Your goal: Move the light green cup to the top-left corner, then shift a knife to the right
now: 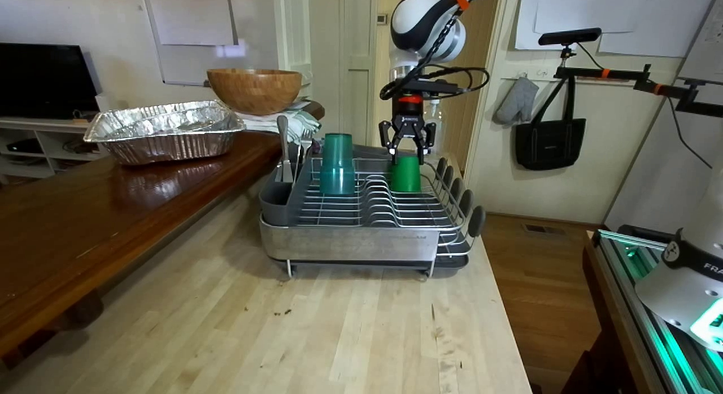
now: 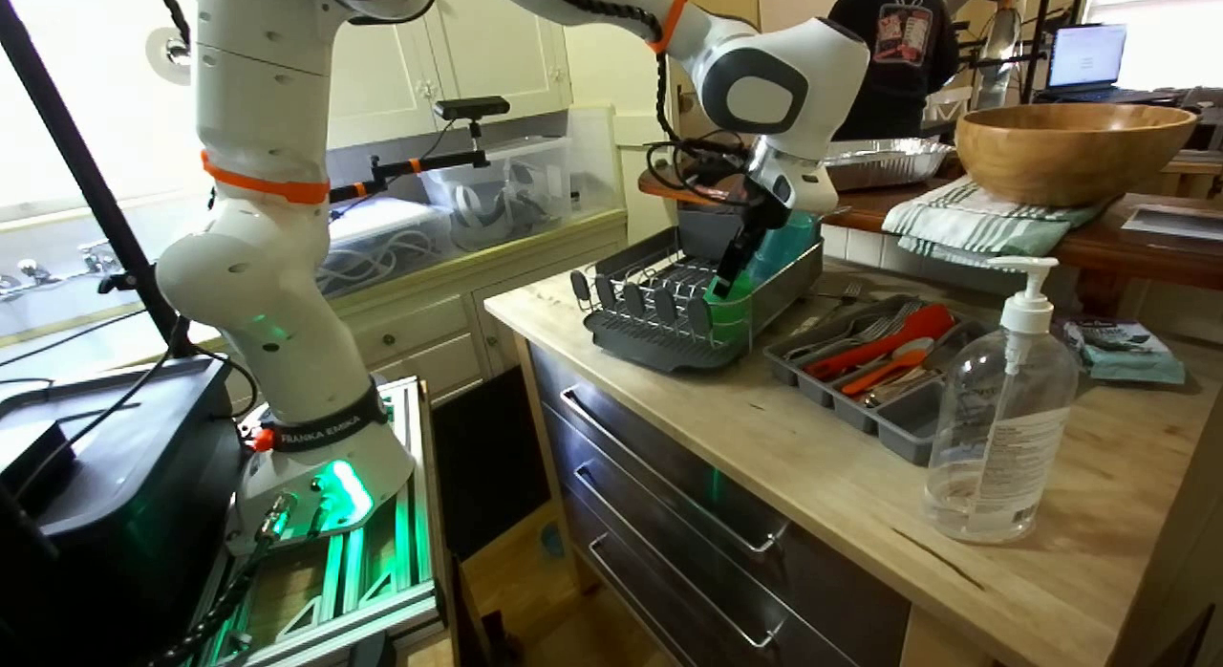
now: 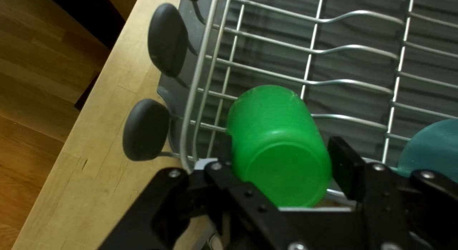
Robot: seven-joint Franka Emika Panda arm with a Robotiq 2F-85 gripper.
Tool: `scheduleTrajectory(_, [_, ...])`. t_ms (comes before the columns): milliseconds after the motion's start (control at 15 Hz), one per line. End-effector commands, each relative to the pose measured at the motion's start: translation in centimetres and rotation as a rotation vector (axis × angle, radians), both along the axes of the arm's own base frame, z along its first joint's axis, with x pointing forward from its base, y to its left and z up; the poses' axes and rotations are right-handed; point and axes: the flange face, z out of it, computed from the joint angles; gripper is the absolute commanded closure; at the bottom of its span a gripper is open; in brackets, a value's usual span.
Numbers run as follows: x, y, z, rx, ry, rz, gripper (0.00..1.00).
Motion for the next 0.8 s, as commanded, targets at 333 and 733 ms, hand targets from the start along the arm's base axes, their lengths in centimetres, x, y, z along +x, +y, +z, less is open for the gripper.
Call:
scheduleTrajectory(333, [1.8,12.5,10.9,-0.137,-0.066,0.353,0.58])
scheduleTrajectory(733, [1.6,21.7,14.0,-0.141,-0.059,0.692,0.58])
